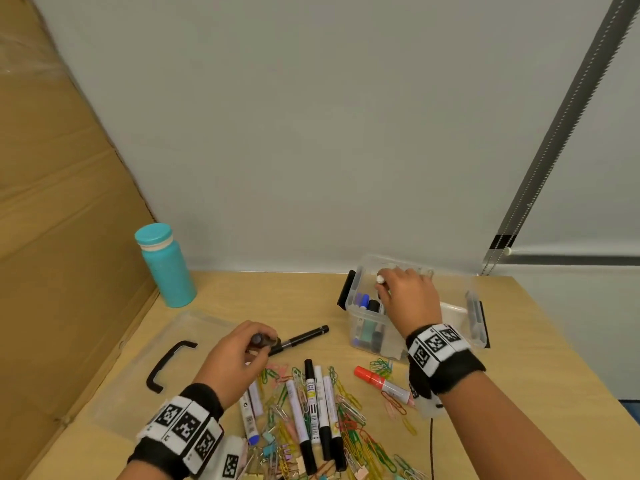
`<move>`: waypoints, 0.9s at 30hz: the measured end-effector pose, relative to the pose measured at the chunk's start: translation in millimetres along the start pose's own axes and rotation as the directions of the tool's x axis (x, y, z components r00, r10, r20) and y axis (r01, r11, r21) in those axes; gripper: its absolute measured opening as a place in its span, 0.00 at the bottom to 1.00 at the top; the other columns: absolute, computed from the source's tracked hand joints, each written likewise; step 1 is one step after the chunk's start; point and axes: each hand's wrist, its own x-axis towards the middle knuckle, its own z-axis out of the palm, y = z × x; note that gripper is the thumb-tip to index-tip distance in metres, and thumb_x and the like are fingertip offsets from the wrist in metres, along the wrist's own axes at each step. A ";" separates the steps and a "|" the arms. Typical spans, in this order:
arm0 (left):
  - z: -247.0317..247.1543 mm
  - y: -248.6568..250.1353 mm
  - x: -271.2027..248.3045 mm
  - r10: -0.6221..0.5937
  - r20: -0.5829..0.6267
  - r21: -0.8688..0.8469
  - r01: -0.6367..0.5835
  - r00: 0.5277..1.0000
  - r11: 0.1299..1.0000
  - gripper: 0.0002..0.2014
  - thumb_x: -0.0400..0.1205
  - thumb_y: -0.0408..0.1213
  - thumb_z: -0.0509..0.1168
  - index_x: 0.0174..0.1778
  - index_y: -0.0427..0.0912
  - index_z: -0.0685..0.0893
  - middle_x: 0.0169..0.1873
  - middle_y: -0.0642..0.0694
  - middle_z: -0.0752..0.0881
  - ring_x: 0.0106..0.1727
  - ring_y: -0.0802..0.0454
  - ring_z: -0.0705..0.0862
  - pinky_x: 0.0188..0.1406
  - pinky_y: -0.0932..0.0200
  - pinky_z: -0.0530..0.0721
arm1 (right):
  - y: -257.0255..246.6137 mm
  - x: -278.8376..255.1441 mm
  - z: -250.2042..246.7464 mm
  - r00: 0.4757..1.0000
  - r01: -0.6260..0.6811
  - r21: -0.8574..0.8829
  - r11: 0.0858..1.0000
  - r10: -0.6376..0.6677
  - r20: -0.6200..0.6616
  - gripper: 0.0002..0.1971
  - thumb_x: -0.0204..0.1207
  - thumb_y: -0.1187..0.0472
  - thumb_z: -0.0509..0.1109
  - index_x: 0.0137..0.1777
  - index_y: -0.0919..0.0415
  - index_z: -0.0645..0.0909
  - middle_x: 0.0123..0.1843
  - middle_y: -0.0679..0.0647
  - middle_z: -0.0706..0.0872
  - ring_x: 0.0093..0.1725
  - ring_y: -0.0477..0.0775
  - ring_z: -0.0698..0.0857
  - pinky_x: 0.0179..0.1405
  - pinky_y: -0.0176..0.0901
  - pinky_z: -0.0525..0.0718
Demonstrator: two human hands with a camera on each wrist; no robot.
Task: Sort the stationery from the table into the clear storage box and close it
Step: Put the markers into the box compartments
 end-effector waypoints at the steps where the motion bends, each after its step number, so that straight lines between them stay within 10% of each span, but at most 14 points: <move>1: 0.7 -0.8 -2.1 0.012 0.001 -0.015 -0.012 1.000 1.000 0.13 0.79 0.30 0.66 0.52 0.55 0.83 0.52 0.58 0.83 0.54 0.69 0.80 0.49 0.75 0.82 | -2.7 2.5 5.6 0.997 0.005 -0.049 0.999 -0.001 0.074 0.15 0.83 0.50 0.56 0.53 0.52 0.84 0.49 0.50 0.89 0.54 0.54 0.83 0.61 0.52 0.73; 5: 2.0 -0.8 -9.2 0.069 0.019 -0.024 -0.069 0.997 0.997 0.15 0.79 0.27 0.65 0.54 0.54 0.84 0.55 0.60 0.83 0.57 0.68 0.80 0.55 0.72 0.82 | -5.8 -15.4 11.3 0.989 0.054 0.038 0.998 -0.059 0.137 0.25 0.85 0.44 0.44 0.48 0.46 0.84 0.44 0.45 0.89 0.56 0.48 0.81 0.74 0.55 0.62; 10: 13.6 8.2 -15.3 0.163 0.054 -0.004 -0.163 0.985 0.987 0.14 0.81 0.33 0.64 0.54 0.60 0.82 0.60 0.69 0.79 0.63 0.74 0.77 0.64 0.78 0.72 | 53.6 -46.7 5.3 0.977 -0.179 0.073 0.981 0.186 -0.101 0.15 0.82 0.51 0.57 0.62 0.52 0.80 0.66 0.51 0.82 0.66 0.55 0.76 0.71 0.55 0.69; 14: 32.0 43.2 -8.3 0.286 0.106 0.017 -0.289 0.952 0.957 0.13 0.84 0.36 0.60 0.58 0.60 0.78 0.65 0.72 0.72 0.66 0.75 0.73 0.65 0.75 0.72 | 97.2 -65.4 18.9 0.905 -0.425 0.068 0.903 0.426 -0.005 0.28 0.80 0.52 0.59 0.79 0.57 0.61 0.83 0.60 0.60 0.79 0.65 0.61 0.77 0.60 0.65; 18: 53.5 79.2 18.1 0.394 0.192 0.125 -0.420 0.899 0.899 0.16 0.83 0.41 0.57 0.67 0.59 0.73 0.71 0.71 0.64 0.61 0.69 0.77 0.59 0.67 0.80 | 103.6 -72.2 33.8 0.900 -0.430 0.315 0.846 0.431 0.072 0.30 0.82 0.54 0.52 0.84 0.56 0.50 0.83 0.59 0.60 0.79 0.59 0.65 0.75 0.52 0.67; 27: 105.5 108.4 109.6 0.226 0.499 0.483 -0.485 0.837 0.729 0.27 0.85 0.49 0.52 0.81 0.49 0.59 0.81 0.50 0.62 0.75 0.50 0.70 0.78 0.50 0.59 | 98.8 -70.8 30.0 0.882 -0.462 0.300 0.834 0.466 0.064 0.30 0.83 0.56 0.52 0.83 0.62 0.51 0.83 0.59 0.60 0.73 0.61 0.74 0.64 0.53 0.79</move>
